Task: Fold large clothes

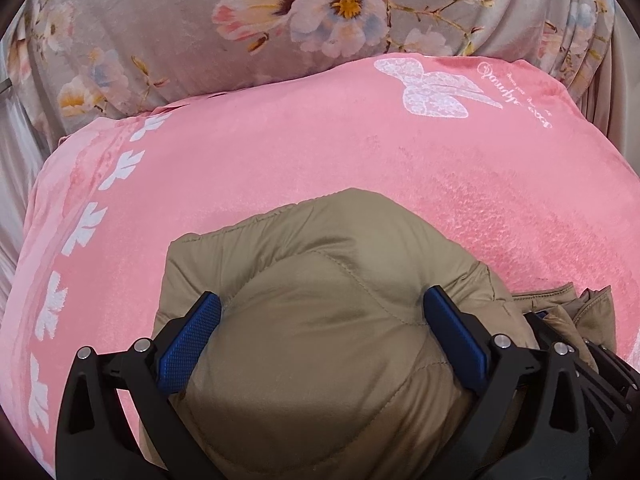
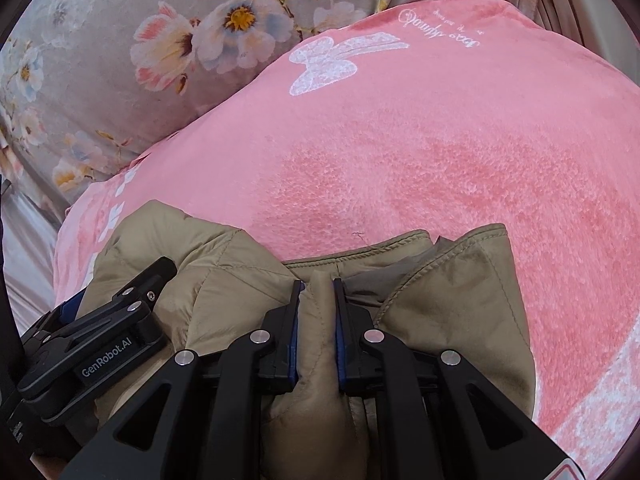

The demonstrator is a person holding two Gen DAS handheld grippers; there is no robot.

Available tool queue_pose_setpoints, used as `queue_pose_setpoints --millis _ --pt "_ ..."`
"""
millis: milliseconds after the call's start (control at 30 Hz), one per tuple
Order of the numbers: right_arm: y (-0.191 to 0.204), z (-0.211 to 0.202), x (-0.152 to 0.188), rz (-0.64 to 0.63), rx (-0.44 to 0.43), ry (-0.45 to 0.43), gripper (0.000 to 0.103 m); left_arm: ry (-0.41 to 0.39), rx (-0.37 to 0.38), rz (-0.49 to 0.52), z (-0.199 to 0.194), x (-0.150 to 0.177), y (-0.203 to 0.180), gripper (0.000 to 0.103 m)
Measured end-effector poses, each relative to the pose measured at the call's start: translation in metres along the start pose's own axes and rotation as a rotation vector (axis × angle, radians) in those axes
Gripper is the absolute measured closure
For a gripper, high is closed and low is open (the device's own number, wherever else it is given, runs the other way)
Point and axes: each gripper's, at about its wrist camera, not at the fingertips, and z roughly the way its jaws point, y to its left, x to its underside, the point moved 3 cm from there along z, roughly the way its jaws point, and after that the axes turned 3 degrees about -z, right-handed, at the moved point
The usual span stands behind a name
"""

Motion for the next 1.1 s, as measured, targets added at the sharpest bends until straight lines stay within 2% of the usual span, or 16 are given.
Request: queue_pose_setpoints --millis 67,133,200,267,400,533,567,667,733,767,800,867,967,1100 --pt "0.001 -0.003 -0.002 -0.008 -0.003 0.016 0.091 0.017 0.016 0.008 -0.002 -0.001 0.002 0.005" --pt "0.001 -0.023 -0.004 0.003 0.016 0.037 0.079 0.051 0.055 0.033 -0.012 -0.001 0.007 0.005" --pt "-0.004 -0.058 -0.002 0.045 -0.041 -0.006 0.058 0.060 0.113 0.007 -0.034 0.002 0.024 0.005" --pt "-0.009 -0.091 0.005 0.065 -0.092 -0.027 0.050 0.092 0.203 -0.030 -0.060 0.011 0.047 0.005" --pt "-0.016 -0.131 0.041 0.029 -0.125 0.052 0.048 0.133 0.269 -0.057 -0.099 0.038 0.075 0.005" --pt "-0.005 -0.147 0.087 -0.006 -0.232 0.140 0.048 0.171 0.283 -0.033 -0.123 0.073 0.087 0.005" --pt "-0.003 -0.148 0.098 -0.016 -0.234 0.161 0.048 0.182 0.276 -0.025 -0.127 0.084 0.089 0.005" --pt "-0.001 -0.145 0.122 -0.058 -0.163 0.196 0.048 0.207 0.244 -0.009 -0.129 0.104 0.096 0.006" --pt "-0.003 -0.144 0.132 -0.070 -0.153 0.201 0.052 0.242 0.233 -0.001 -0.124 0.120 0.099 0.006" --pt "-0.004 -0.145 0.134 -0.076 -0.142 0.195 0.066 0.254 0.235 -0.004 -0.121 0.126 0.101 0.005" --pt "-0.005 -0.146 0.136 -0.085 -0.124 0.192 0.091 0.262 0.240 -0.015 -0.119 0.131 0.103 0.005" --pt "-0.007 -0.157 0.136 -0.067 -0.141 0.167 0.096 0.270 0.239 -0.024 -0.117 0.133 0.104 0.005" --pt "-0.015 -0.177 0.134 -0.031 -0.151 0.134 0.097 0.269 0.219 0.000 -0.116 0.133 0.101 0.005" --pt "-0.021 -0.157 0.150 -0.015 -0.112 0.197 0.097 0.290 0.228 0.000 -0.110 0.138 0.093 0.005"
